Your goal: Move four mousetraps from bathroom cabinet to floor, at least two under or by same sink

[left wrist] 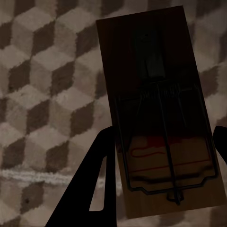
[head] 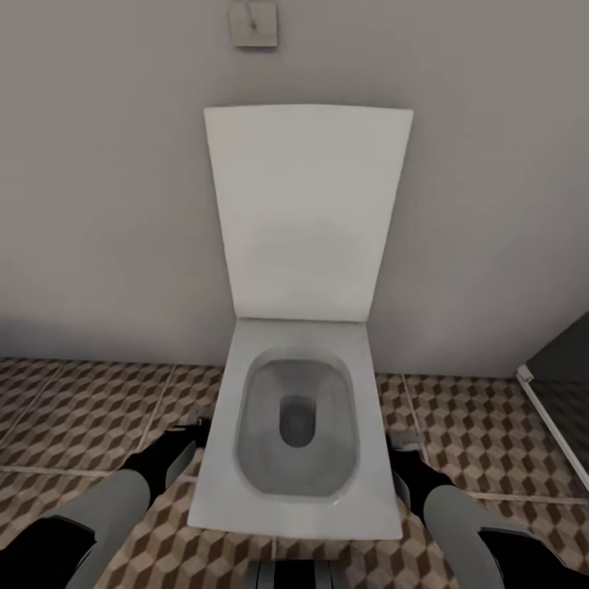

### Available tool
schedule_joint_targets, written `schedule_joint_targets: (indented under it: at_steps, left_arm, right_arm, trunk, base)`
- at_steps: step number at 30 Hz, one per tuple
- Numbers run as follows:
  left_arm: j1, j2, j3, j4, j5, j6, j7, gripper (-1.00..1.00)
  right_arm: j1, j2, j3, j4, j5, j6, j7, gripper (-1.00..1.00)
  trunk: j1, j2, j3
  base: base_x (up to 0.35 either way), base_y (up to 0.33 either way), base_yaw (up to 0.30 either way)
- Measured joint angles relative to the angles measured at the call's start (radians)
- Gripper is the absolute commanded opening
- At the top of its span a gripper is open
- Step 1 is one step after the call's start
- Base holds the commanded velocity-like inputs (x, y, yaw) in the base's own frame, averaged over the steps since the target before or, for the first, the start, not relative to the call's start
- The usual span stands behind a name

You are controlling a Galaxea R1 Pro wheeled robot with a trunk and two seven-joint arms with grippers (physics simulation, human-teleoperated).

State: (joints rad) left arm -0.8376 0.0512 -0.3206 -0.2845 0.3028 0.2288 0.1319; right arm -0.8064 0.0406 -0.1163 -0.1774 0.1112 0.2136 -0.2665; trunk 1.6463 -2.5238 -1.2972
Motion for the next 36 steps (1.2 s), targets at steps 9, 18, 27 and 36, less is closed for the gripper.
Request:
schedule_joint_targets:
  at_steps: [9,18,27,36]
  left_arm:
    - [0.000,0.000,0.000,0.000,0.000,0.000,-0.001,-1.00]
    - [0.000,0.000,0.000,0.000,0.000,0.000,-0.001,-1.00]
    - [0.000,0.000,0.000,0.000,0.000,0.000,-0.001,-1.00]
    - [0.000,0.000,0.000,0.000,0.000,0.000,-0.001,-1.00]
  right_arm:
    - [0.000,-0.001,0.000,0.000,0.000,0.000,0.000,-1.00]
    - [0.000,-0.002,0.001,0.000,0.002,0.000,0.001,-1.00]
    - [0.000,0.003,0.001,-0.002,0.004,0.006,0.001,-1.00]
    - [0.000,0.003,0.000,-0.002,0.004,0.004,-0.002,-1.00]
  trunk:
    - [0.000,0.000,0.000]
    - [0.000,0.000,0.000]
    - [0.000,0.000,0.000]
    - [0.000,0.000,0.000]
  base:
    - [0.027,0.000,0.000]
    - [0.001,0.000,0.000]
    - [0.000,0.000,-0.088]
    - [0.000,0.000,-0.086]
